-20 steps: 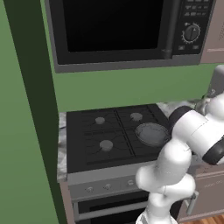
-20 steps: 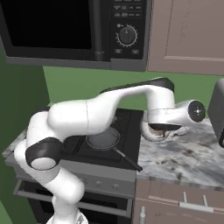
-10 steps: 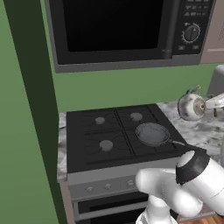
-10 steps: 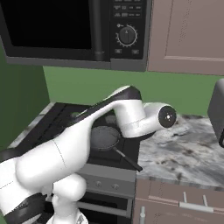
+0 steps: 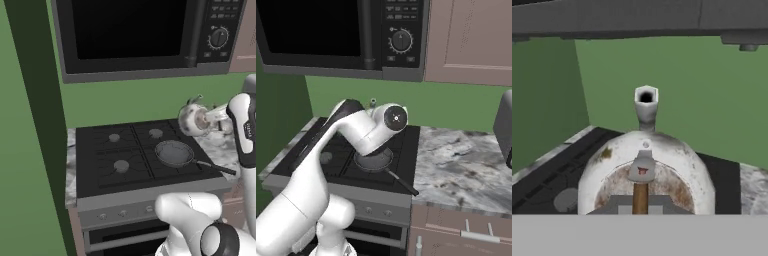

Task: Pick the kettle from the counter and place it on a stove burner. Then turn the burner on.

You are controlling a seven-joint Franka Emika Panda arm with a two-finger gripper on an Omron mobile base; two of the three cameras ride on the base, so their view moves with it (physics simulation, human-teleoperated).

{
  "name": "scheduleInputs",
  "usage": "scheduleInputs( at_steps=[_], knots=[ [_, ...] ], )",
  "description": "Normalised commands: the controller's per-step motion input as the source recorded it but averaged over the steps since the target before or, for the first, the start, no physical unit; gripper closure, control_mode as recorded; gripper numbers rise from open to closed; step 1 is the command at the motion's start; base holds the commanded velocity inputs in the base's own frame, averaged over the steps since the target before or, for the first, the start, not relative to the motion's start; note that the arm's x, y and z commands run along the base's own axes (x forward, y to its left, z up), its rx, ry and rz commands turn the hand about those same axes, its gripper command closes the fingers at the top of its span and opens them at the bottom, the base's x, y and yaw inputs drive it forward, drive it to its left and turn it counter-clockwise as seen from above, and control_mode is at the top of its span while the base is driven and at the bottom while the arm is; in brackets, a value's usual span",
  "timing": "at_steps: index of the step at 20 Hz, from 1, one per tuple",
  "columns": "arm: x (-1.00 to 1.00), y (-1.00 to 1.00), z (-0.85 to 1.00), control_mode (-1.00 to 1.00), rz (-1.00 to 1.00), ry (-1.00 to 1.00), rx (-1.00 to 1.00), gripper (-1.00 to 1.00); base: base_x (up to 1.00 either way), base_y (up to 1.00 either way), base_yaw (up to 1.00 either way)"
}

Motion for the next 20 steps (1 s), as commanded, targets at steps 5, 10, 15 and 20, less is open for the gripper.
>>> scheduleInputs(
  at_steps=[5,10,15,20],
  knots=[
    [0.0,1.0,0.25,-1.0,0.06,0.19,-0.16,1.0,0.0,0.0,0.0],
    [0.0,1.0,0.13,-1.0,0.1,0.27,-0.3,1.0,0.0,0.0,0.0],
    [-0.01,0.89,0.0,-1.0,0.15,0.24,-0.23,1.0,0.0,0.0,0.0],
    [0.0,0.61,-0.08,-1.0,0.13,0.21,-0.21,1.0,0.0,0.0,0.0]
  ],
)
